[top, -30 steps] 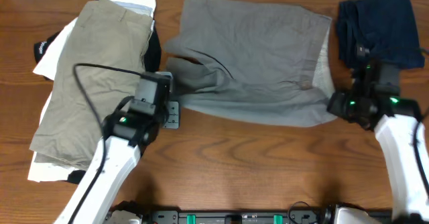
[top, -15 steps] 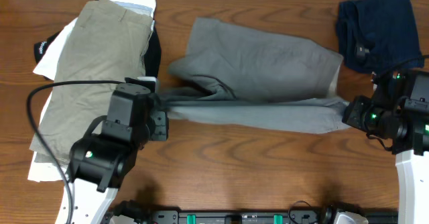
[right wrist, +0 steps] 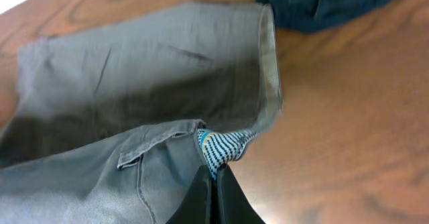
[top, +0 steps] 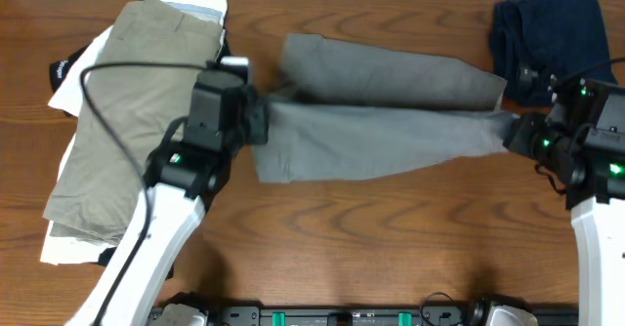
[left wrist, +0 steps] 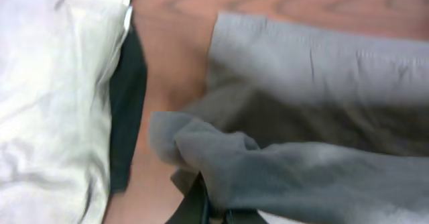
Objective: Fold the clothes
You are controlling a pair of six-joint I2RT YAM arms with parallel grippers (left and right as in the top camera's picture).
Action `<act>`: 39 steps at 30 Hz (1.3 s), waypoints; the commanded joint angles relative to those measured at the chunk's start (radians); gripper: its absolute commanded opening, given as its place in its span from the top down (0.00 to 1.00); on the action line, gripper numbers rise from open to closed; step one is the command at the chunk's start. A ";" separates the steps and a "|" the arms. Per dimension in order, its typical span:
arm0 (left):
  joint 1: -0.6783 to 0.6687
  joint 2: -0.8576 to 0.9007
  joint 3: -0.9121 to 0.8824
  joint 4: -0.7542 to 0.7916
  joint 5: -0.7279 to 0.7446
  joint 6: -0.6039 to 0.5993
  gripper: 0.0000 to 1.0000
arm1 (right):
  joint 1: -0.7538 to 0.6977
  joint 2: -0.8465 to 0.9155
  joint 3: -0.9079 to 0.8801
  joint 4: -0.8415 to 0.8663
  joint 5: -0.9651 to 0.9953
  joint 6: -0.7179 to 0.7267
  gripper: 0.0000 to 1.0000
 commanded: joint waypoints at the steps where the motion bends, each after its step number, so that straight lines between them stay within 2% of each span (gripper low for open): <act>1: 0.006 0.075 0.014 0.117 -0.021 0.045 0.94 | -0.011 0.046 -0.023 0.066 0.050 0.004 0.99; 10: 0.004 0.277 0.014 0.478 -0.020 0.046 0.94 | -0.011 0.209 -0.045 0.293 0.055 0.003 0.99; 23: 0.004 0.500 0.014 0.917 -0.020 0.060 0.92 | -0.010 0.441 -0.045 0.611 0.055 0.006 0.99; 24: 0.004 0.520 0.014 0.957 -0.020 0.078 0.76 | -0.010 0.462 -0.045 0.642 0.055 0.016 0.99; 25: 0.004 0.541 0.014 1.000 -0.020 0.096 0.46 | -0.010 0.484 -0.045 0.678 0.055 0.032 0.99; 26: 0.004 0.569 0.015 1.057 -0.021 0.108 0.02 | -0.009 0.512 -0.045 0.732 0.055 0.053 0.93; 27: 0.004 0.595 0.015 1.106 -0.021 0.110 0.02 | -0.008 0.539 -0.045 0.790 0.051 0.060 0.67; 28: 0.005 0.610 0.015 1.131 -0.021 0.110 0.02 | -0.008 0.555 -0.045 0.829 0.043 0.060 0.36; 29: 0.005 0.626 0.015 1.152 -0.027 0.111 0.02 | -0.008 0.573 -0.045 0.872 0.034 0.064 0.11; 30: 0.005 0.636 0.015 1.156 -0.040 0.111 0.02 | -0.008 0.585 -0.045 0.902 0.028 0.065 0.01; 35: 0.006 0.628 0.015 1.071 -0.104 0.126 0.02 | -0.008 0.586 -0.044 0.940 0.007 0.068 0.01; 39: 0.004 0.592 0.015 0.943 -0.098 0.139 0.02 | -0.008 0.559 -0.043 0.865 -0.092 0.045 0.01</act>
